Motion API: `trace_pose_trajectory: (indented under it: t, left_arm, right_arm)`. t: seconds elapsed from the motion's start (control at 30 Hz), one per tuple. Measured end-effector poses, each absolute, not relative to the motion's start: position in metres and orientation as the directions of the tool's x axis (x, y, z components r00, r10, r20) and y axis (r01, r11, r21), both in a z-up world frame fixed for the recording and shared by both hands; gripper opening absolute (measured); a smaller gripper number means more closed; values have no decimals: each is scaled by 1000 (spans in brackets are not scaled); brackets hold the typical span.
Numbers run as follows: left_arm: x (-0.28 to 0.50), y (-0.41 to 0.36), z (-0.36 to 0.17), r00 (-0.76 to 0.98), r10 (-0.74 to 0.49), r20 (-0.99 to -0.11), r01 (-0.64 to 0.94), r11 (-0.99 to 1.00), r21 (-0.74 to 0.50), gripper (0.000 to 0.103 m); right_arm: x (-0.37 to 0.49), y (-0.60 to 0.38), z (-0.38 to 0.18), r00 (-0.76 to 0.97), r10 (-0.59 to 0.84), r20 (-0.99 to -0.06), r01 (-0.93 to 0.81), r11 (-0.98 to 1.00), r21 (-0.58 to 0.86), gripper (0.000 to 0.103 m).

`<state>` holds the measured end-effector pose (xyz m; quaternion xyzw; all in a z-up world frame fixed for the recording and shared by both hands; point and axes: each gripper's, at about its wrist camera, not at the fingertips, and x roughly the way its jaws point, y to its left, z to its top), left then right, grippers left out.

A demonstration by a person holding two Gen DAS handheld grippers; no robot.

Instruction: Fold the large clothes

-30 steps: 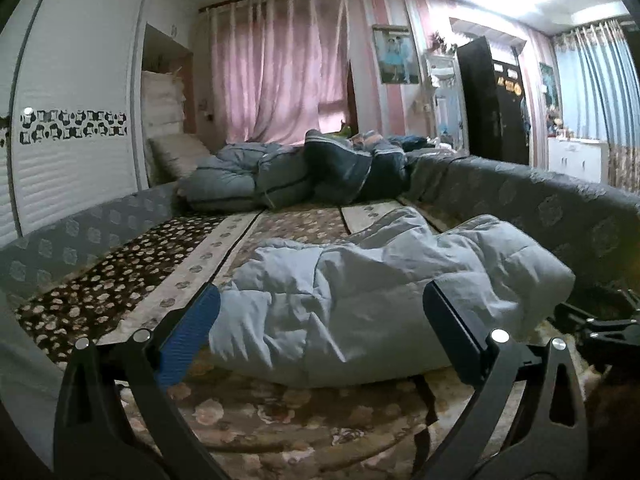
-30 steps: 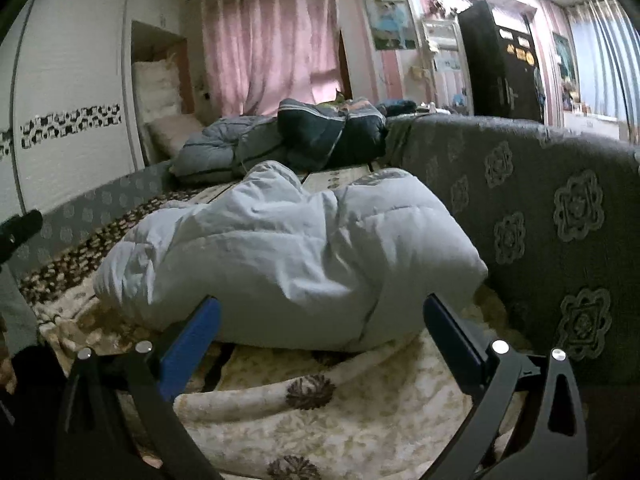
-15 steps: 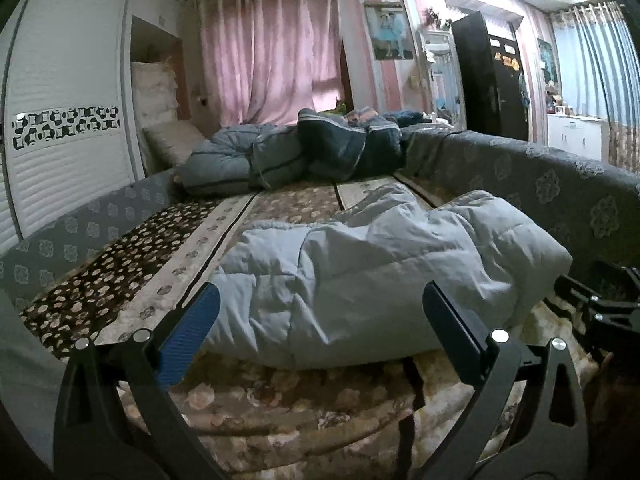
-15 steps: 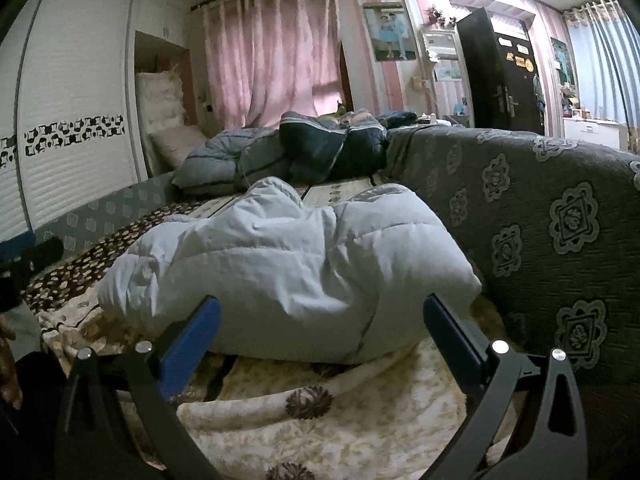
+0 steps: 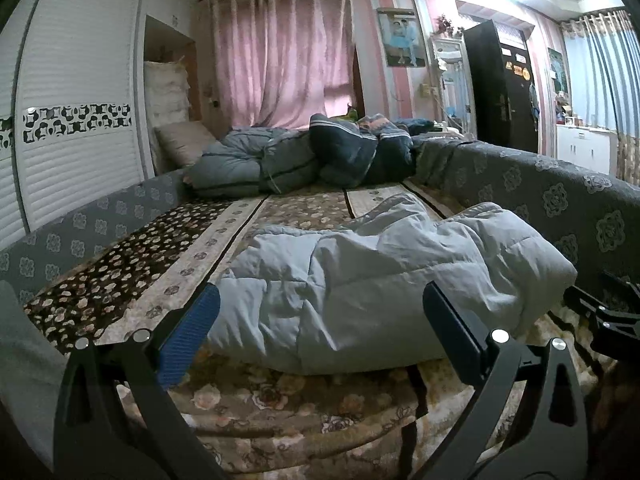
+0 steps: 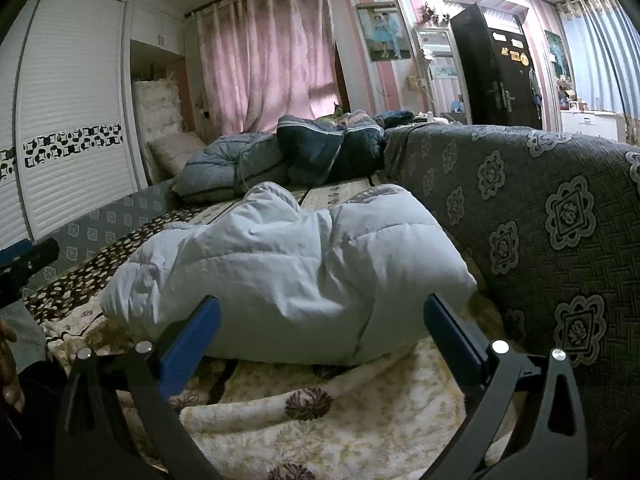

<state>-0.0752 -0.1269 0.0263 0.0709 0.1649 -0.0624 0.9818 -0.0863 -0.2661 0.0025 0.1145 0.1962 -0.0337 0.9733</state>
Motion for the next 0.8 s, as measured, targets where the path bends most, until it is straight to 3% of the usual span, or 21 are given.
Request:
trace_pose_trajectory:
  t: [0.8]
  left_arm:
    - [-46, -110, 6, 917, -57, -394, 114, 986, 122, 100]
  right_arm:
    - [-80, -256, -5, 900, -46, -433, 114, 985, 133, 101]
